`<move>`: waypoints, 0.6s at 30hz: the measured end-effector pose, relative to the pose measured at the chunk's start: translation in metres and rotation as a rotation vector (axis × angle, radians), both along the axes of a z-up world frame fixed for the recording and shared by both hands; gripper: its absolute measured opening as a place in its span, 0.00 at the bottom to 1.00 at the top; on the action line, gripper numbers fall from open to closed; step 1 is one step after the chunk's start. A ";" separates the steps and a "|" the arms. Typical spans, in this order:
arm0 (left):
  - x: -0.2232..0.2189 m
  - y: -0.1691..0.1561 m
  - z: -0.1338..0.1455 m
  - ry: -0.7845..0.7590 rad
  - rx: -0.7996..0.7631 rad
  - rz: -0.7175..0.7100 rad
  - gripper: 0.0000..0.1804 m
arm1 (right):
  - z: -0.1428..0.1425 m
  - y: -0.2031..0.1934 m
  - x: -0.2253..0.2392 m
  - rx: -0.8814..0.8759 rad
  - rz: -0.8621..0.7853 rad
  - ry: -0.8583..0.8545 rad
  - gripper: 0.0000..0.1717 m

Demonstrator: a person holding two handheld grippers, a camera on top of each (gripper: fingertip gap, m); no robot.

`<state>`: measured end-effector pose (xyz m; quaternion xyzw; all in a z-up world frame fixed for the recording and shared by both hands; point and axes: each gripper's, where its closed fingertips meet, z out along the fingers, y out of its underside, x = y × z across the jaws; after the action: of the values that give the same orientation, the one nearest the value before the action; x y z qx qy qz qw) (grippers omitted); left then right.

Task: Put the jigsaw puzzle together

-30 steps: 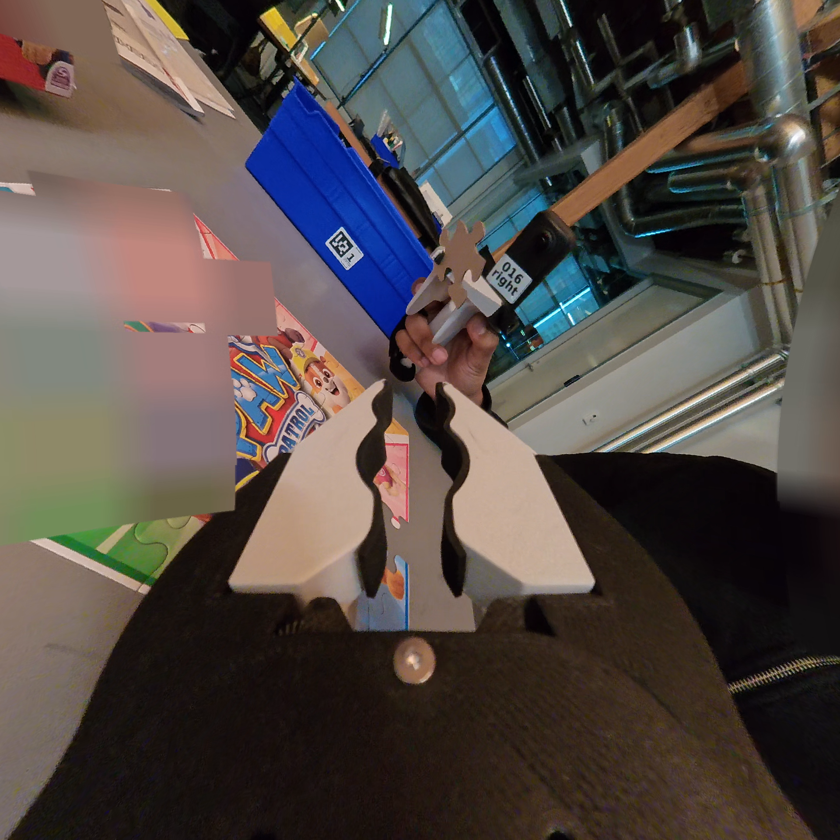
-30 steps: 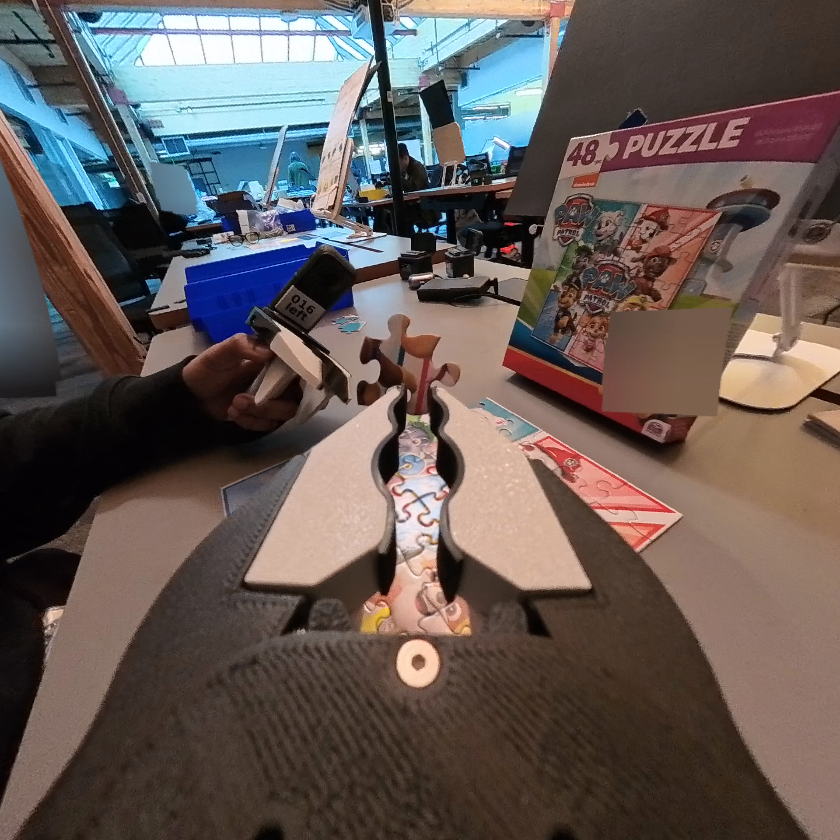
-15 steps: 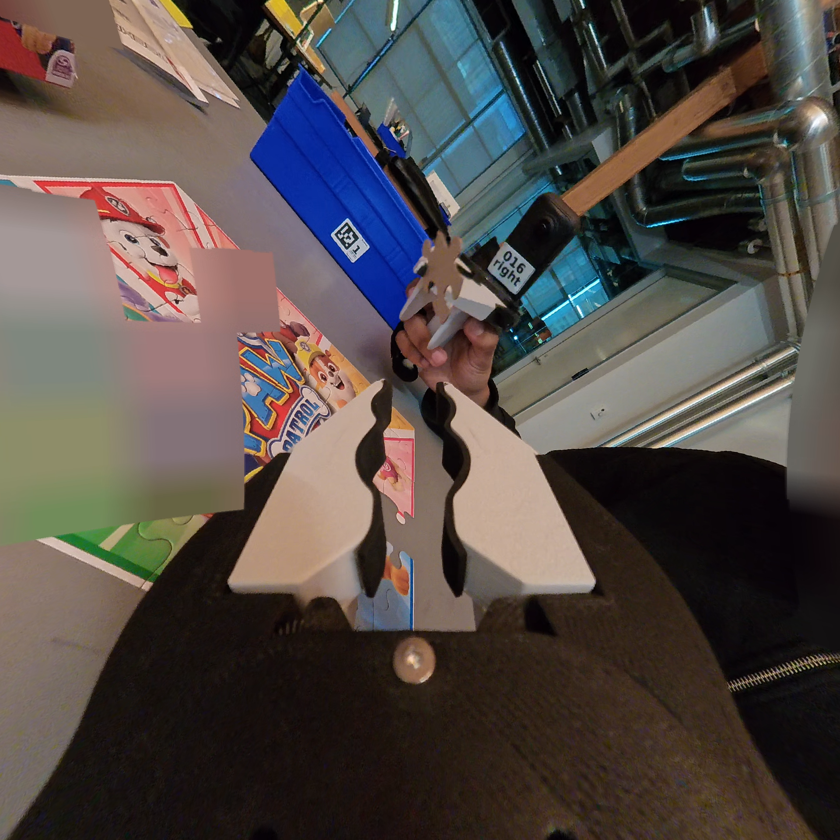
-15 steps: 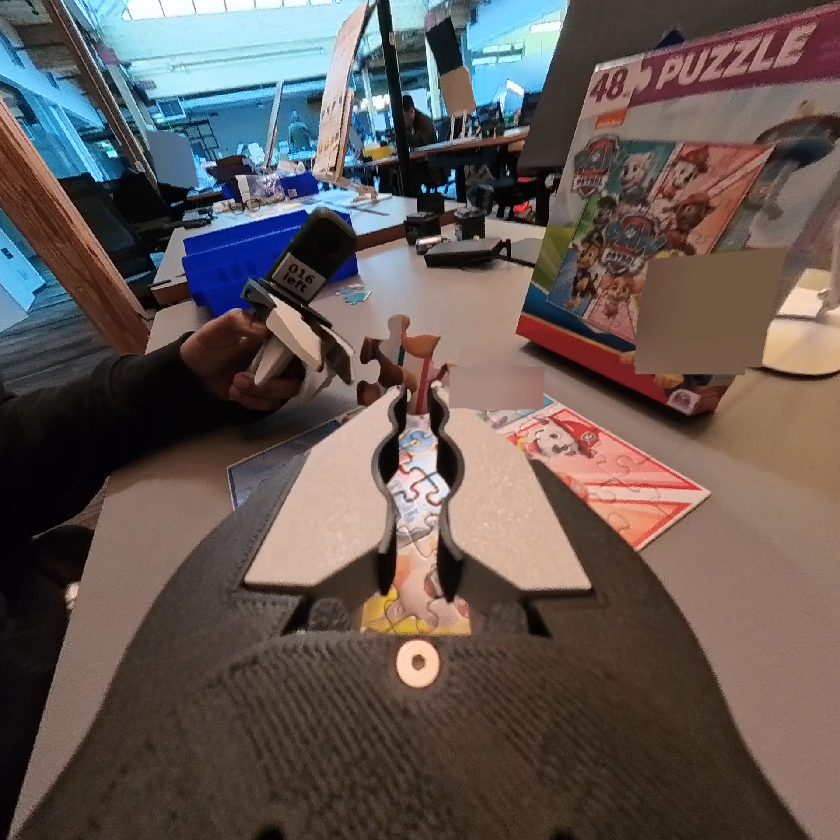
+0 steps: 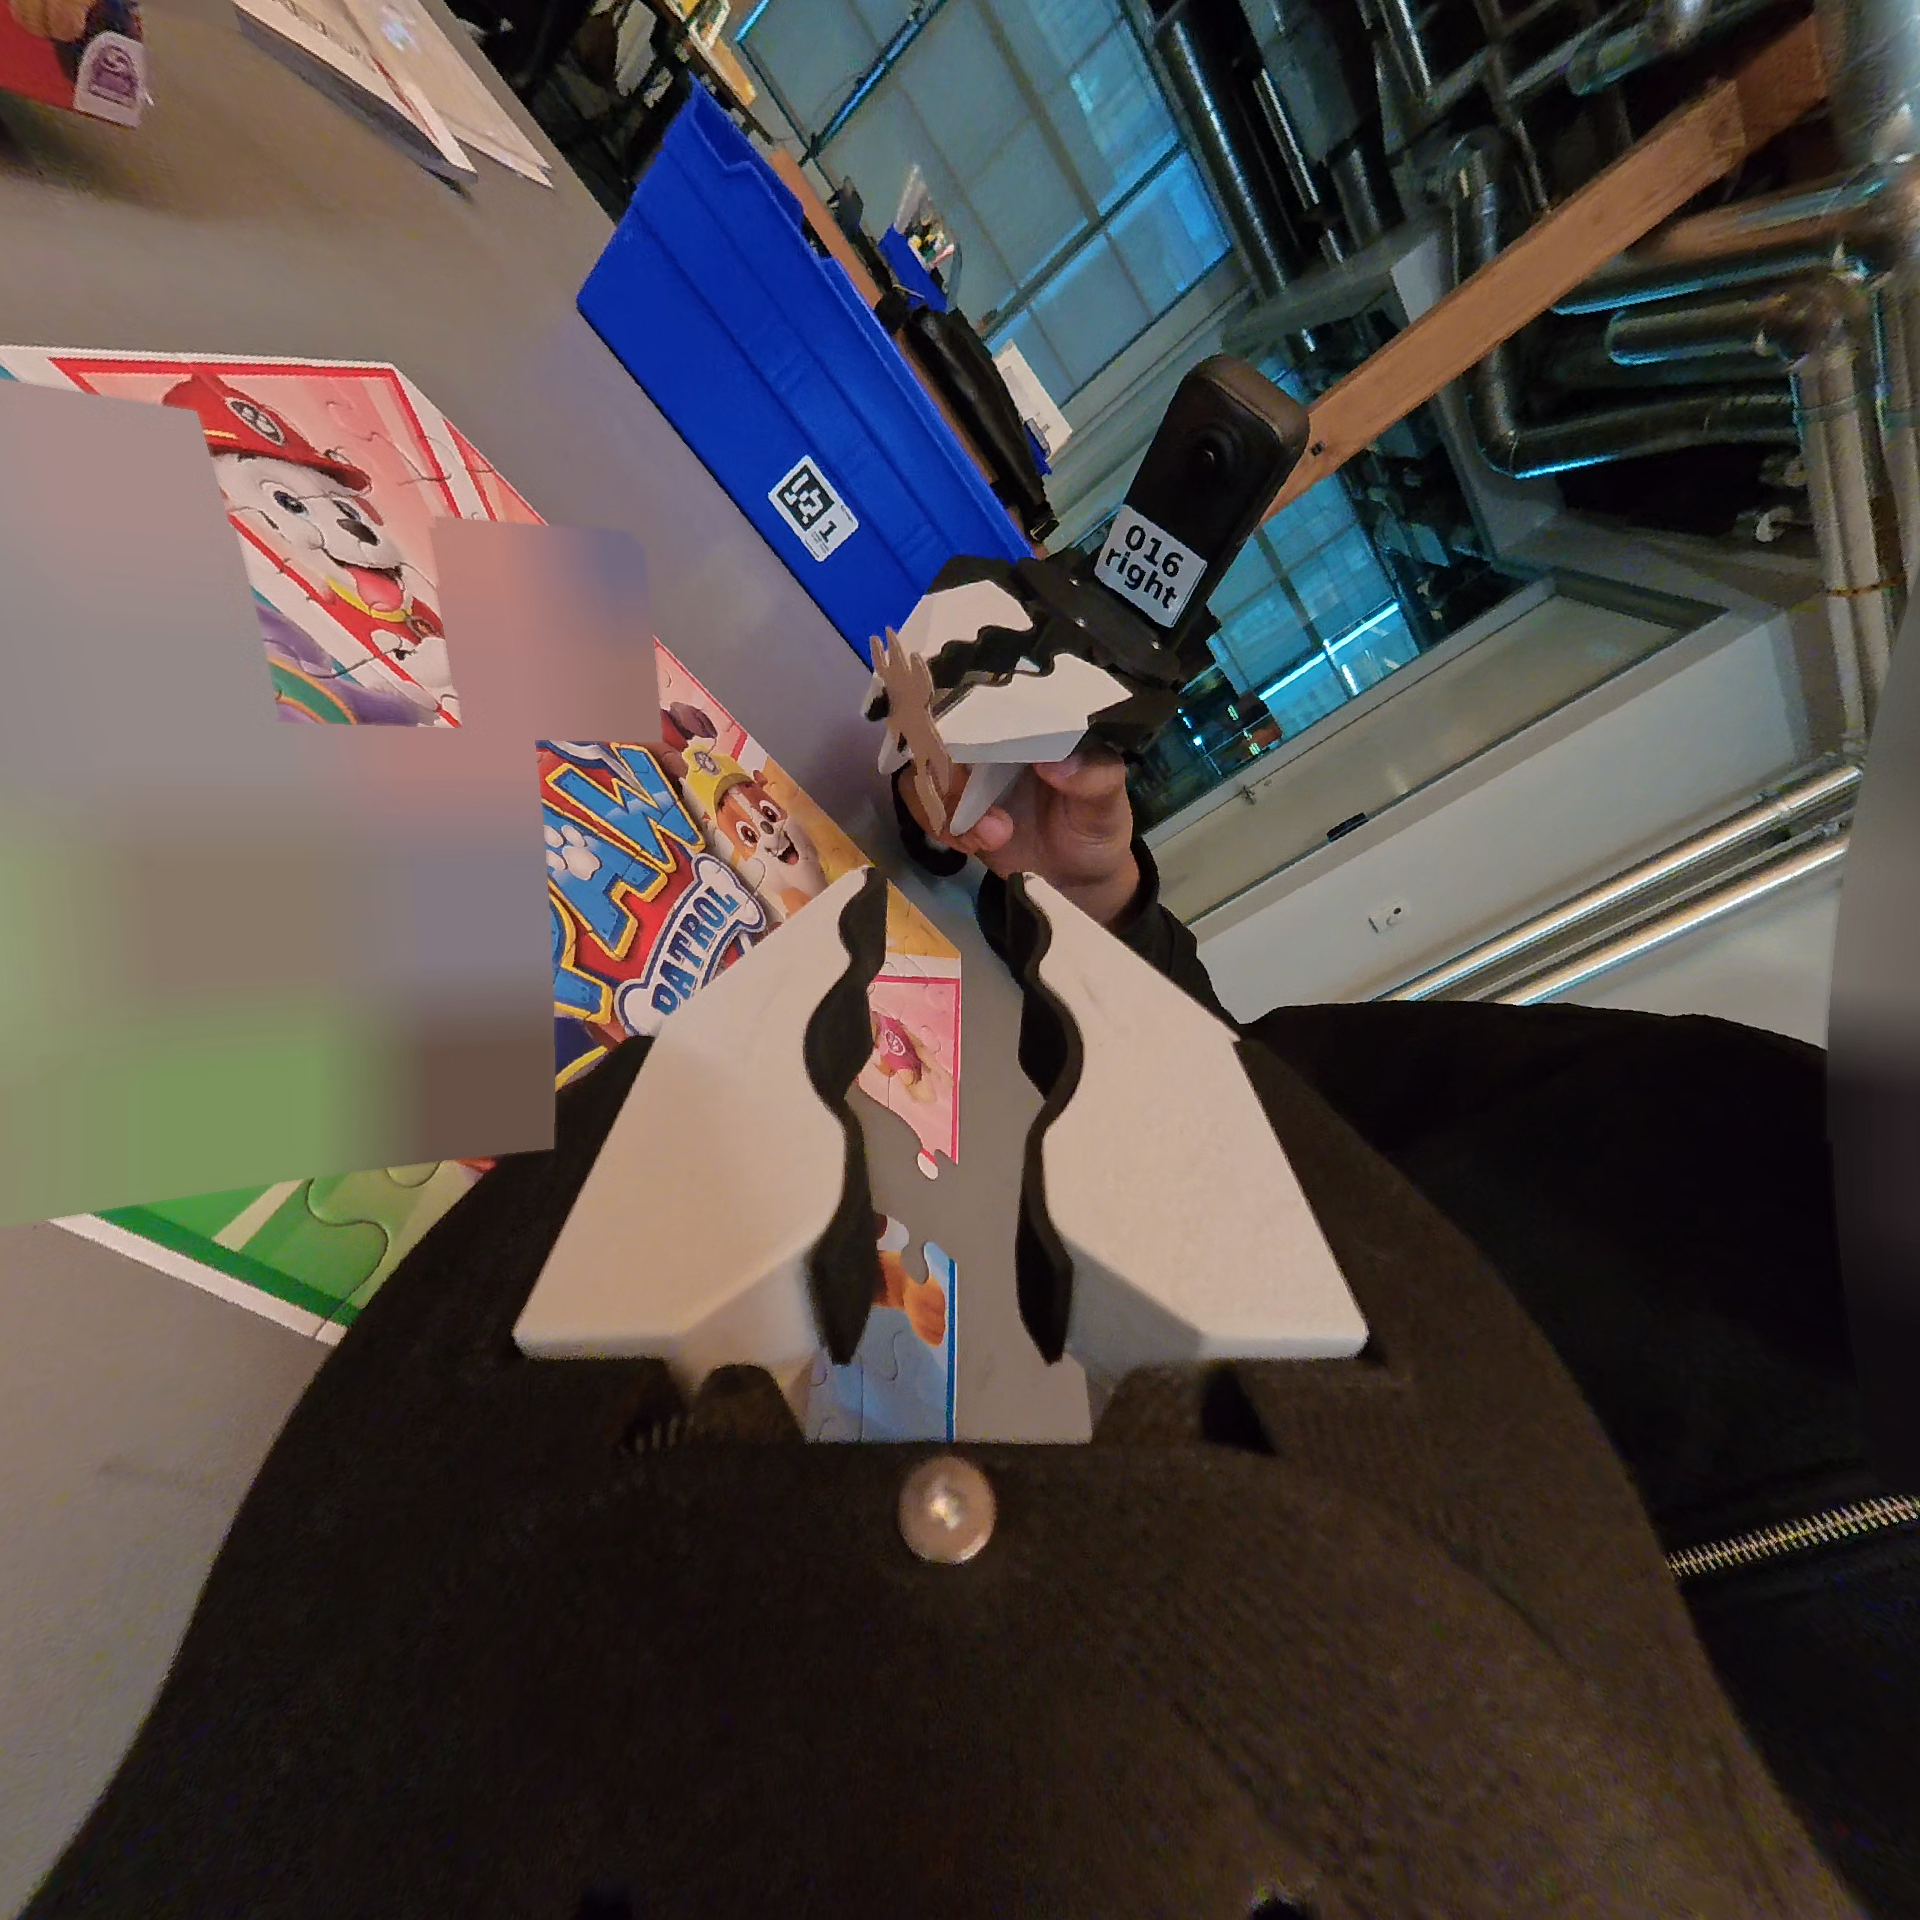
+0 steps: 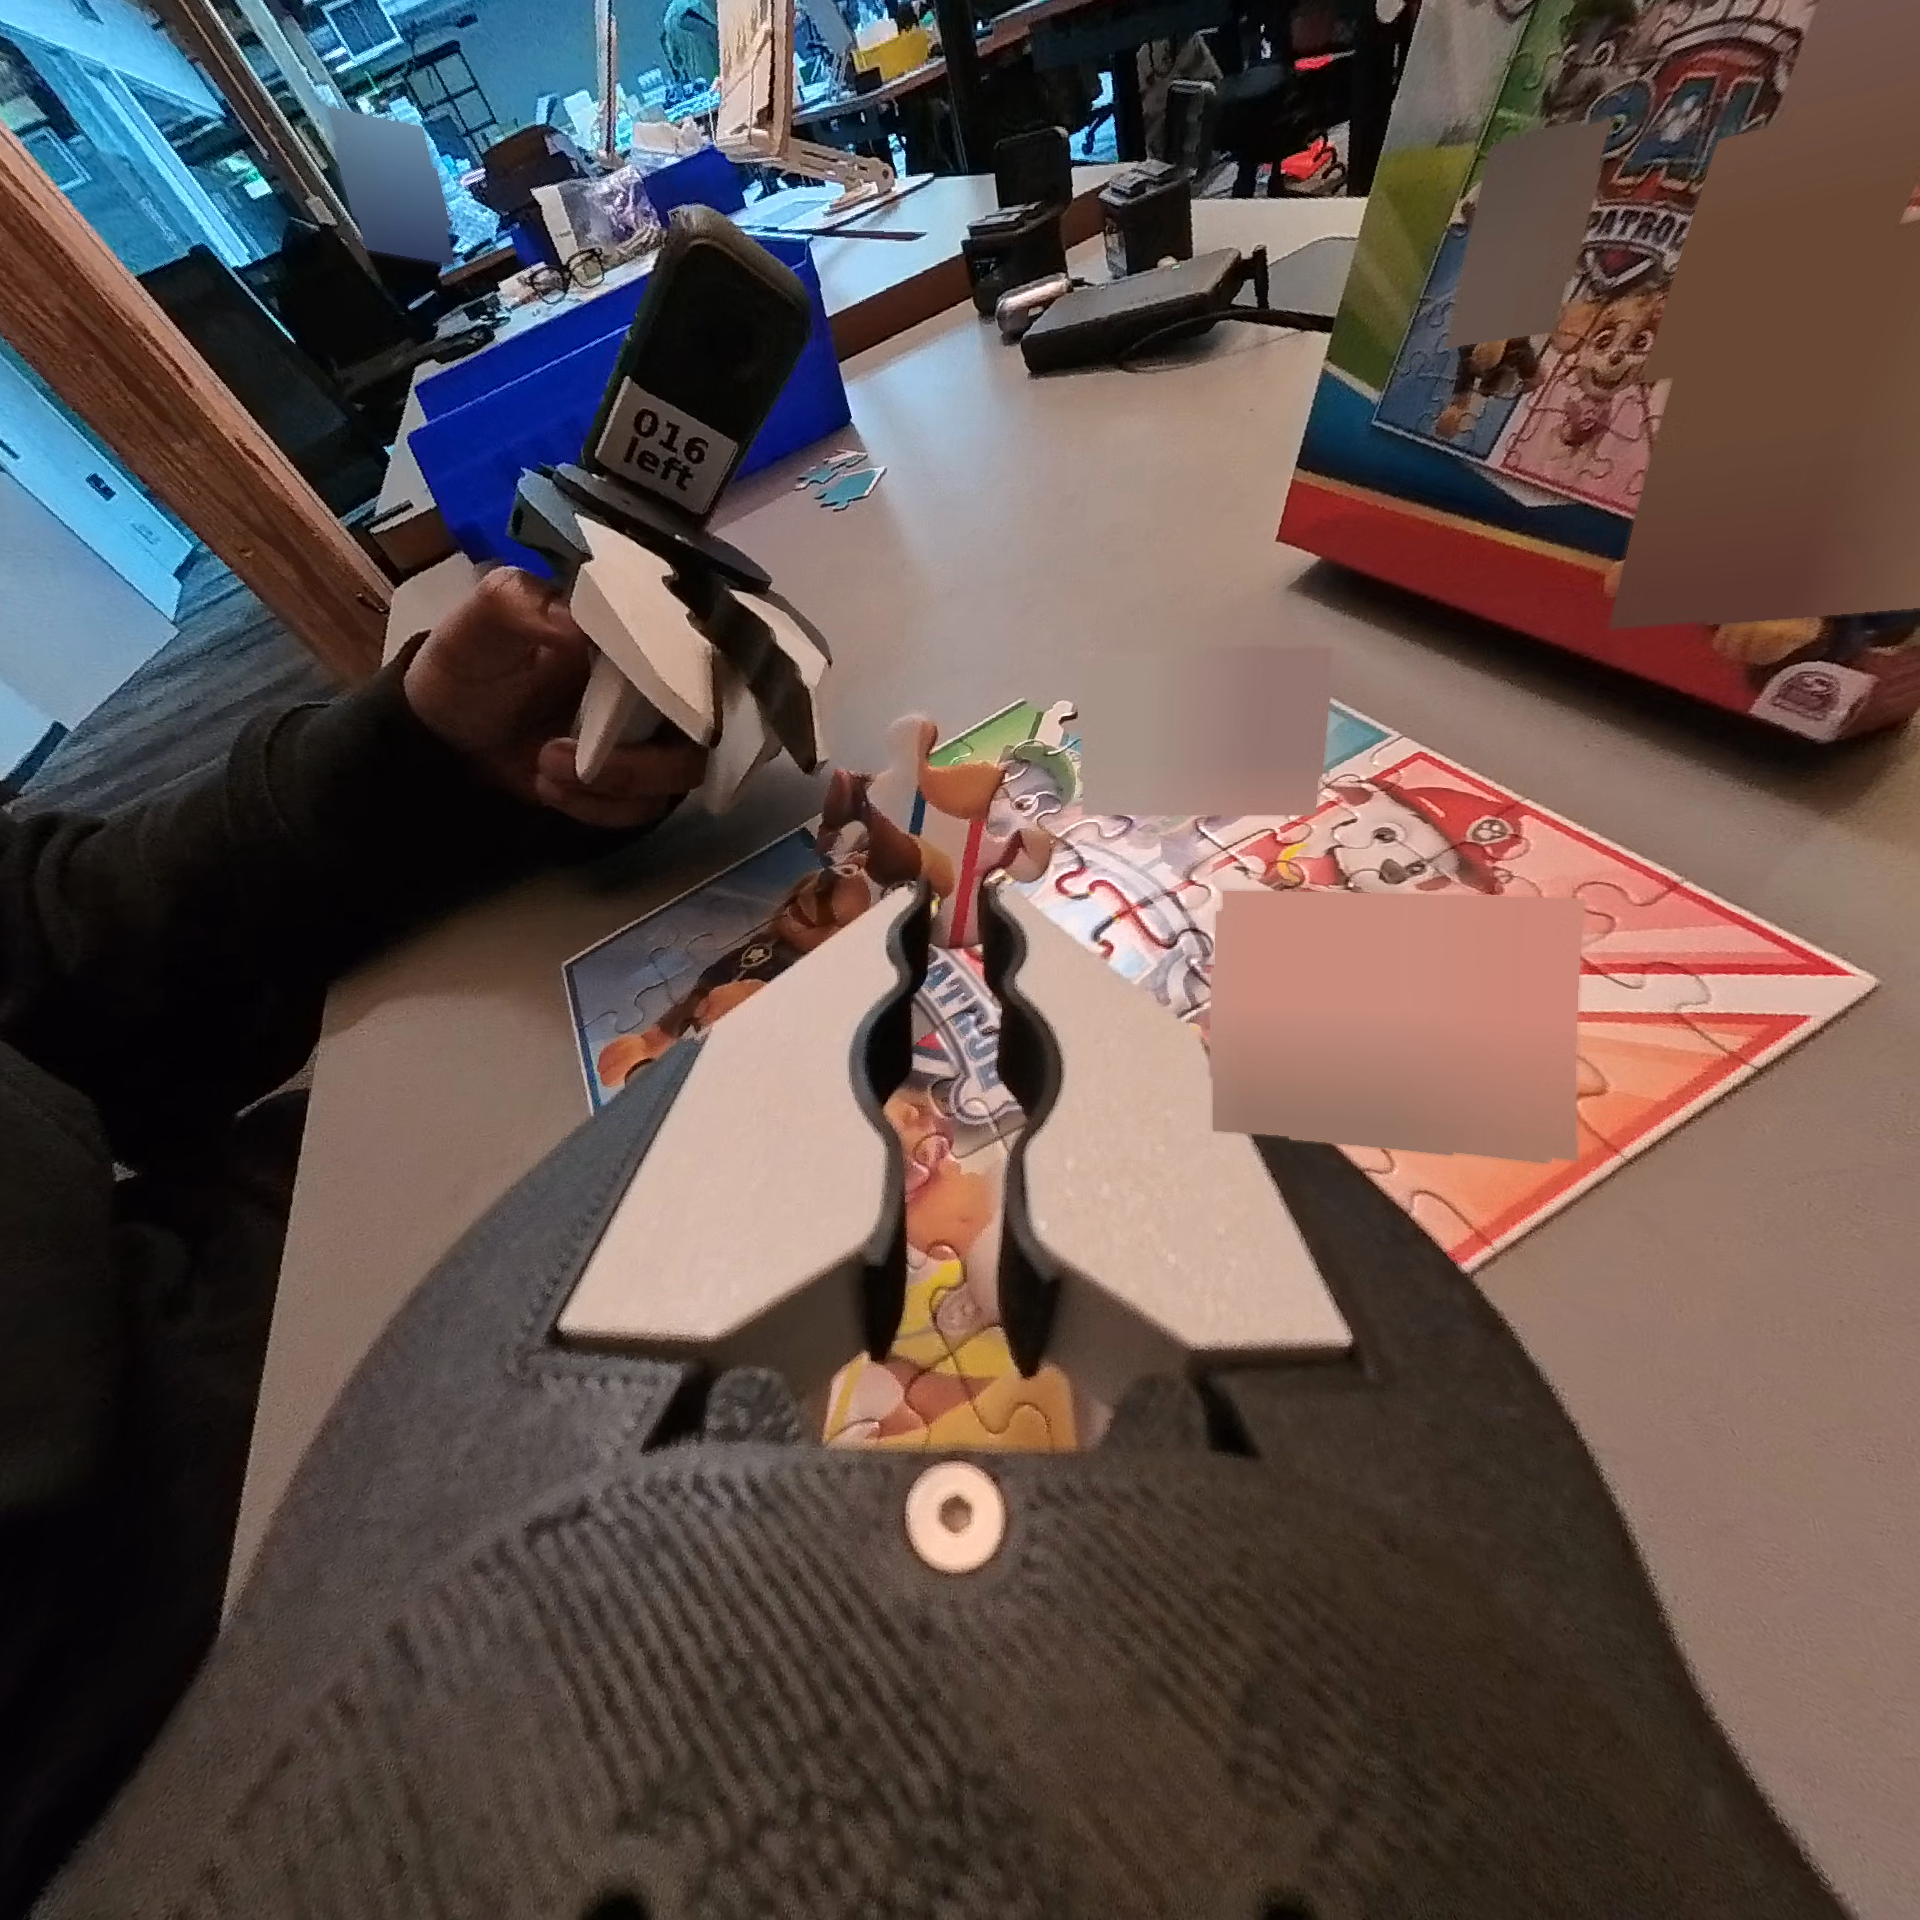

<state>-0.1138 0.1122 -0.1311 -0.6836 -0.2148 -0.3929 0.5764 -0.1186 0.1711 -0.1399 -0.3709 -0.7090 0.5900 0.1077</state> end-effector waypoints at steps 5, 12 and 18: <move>0.000 0.000 -0.001 0.002 -0.005 -0.001 0.12 | -0.002 -0.004 0.001 0.012 0.016 -0.006 0.05; 0.003 0.002 -0.004 0.010 -0.020 -0.013 0.13 | -0.005 -0.009 0.003 0.048 0.033 0.005 0.05; 0.005 0.002 -0.005 0.013 -0.026 -0.018 0.13 | -0.007 -0.011 0.004 0.063 0.041 0.006 0.04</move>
<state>-0.1093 0.1143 -0.1359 -0.6955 -0.2102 -0.3908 0.5651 -0.1145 0.1600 -0.1471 -0.3509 -0.7345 0.5705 0.1093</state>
